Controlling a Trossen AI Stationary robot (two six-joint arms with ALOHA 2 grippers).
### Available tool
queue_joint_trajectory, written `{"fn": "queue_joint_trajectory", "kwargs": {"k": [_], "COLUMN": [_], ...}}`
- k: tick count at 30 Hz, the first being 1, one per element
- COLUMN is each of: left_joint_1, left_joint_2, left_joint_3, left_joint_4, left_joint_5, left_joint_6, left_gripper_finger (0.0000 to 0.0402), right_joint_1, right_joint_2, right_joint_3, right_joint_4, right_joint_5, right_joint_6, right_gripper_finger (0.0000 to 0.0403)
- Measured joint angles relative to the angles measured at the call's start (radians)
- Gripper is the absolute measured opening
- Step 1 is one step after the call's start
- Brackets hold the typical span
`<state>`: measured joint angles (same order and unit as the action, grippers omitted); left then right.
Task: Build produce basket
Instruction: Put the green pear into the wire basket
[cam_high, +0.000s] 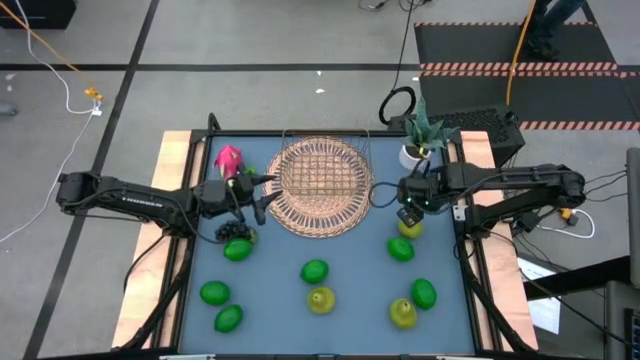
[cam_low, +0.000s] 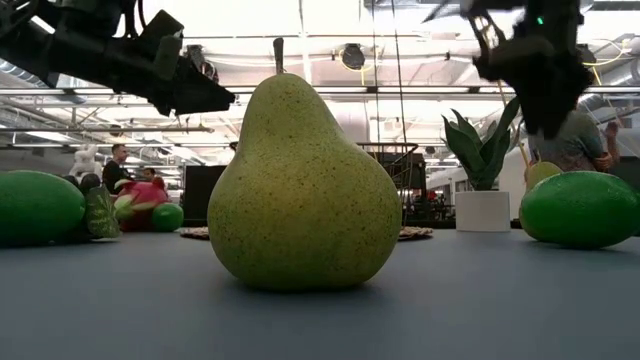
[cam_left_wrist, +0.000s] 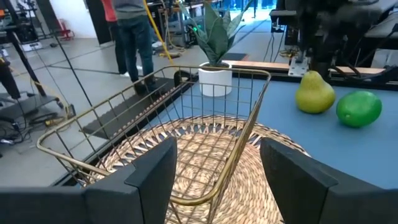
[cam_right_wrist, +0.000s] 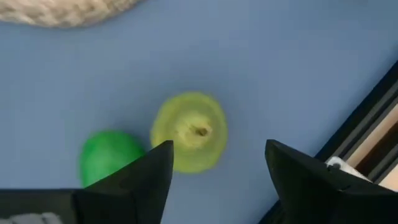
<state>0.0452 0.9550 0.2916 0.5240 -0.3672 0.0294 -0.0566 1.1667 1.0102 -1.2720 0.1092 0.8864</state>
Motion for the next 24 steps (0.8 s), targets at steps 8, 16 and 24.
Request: {"fn": "queue_joint_trajectory", "kwargs": {"k": [8, 16, 24], "left_joint_1": [0.001, 0.001, 0.001], "left_joint_2": [0.000, 0.000, 0.000], "left_joint_3": [0.000, 0.000, 0.000], "left_joint_4": [0.015, 0.020, 0.020], "left_joint_5": [0.000, 0.000, 0.000], "left_joint_6": [0.019, 0.021, 0.015], "left_gripper_finger": [0.0232, 0.0232, 0.0232], "right_joint_1": [-0.001, -0.001, -0.001], "right_joint_2": [-0.002, -0.002, -0.002], "right_joint_3": [-0.092, -0.092, -0.092], "right_joint_4": [0.086, 0.142, 0.139], "right_joint_5": [-0.007, 0.017, 0.015], "right_joint_6": [0.021, 0.015, 0.017], "right_gripper_finger": [0.0200, 0.0151, 0.0074]}}
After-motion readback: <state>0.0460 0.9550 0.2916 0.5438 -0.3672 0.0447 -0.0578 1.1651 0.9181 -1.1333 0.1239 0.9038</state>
